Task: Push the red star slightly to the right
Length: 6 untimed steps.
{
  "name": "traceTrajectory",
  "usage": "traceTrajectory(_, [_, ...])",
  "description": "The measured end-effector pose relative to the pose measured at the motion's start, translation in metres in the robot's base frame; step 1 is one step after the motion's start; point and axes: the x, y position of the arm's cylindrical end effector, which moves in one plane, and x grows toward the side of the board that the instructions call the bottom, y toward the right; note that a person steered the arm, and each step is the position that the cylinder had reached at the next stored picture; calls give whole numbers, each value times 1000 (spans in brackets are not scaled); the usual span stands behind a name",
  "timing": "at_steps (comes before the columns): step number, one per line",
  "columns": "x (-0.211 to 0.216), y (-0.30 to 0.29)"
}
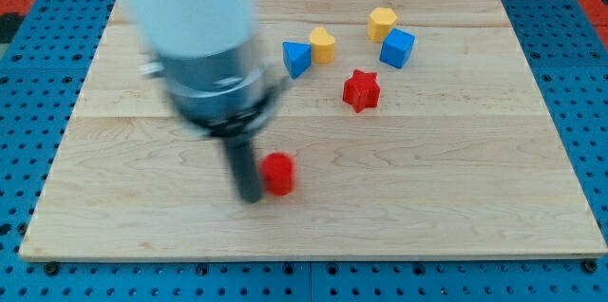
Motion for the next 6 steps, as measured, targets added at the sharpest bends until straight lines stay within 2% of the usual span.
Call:
traceTrajectory(1, [-38,82])
traceTrajectory(2, [-28,86])
traceTrajectory(3, [-45,-11])
traceTrajectory(4, [-133,27])
traceTrajectory(6, [-145,120])
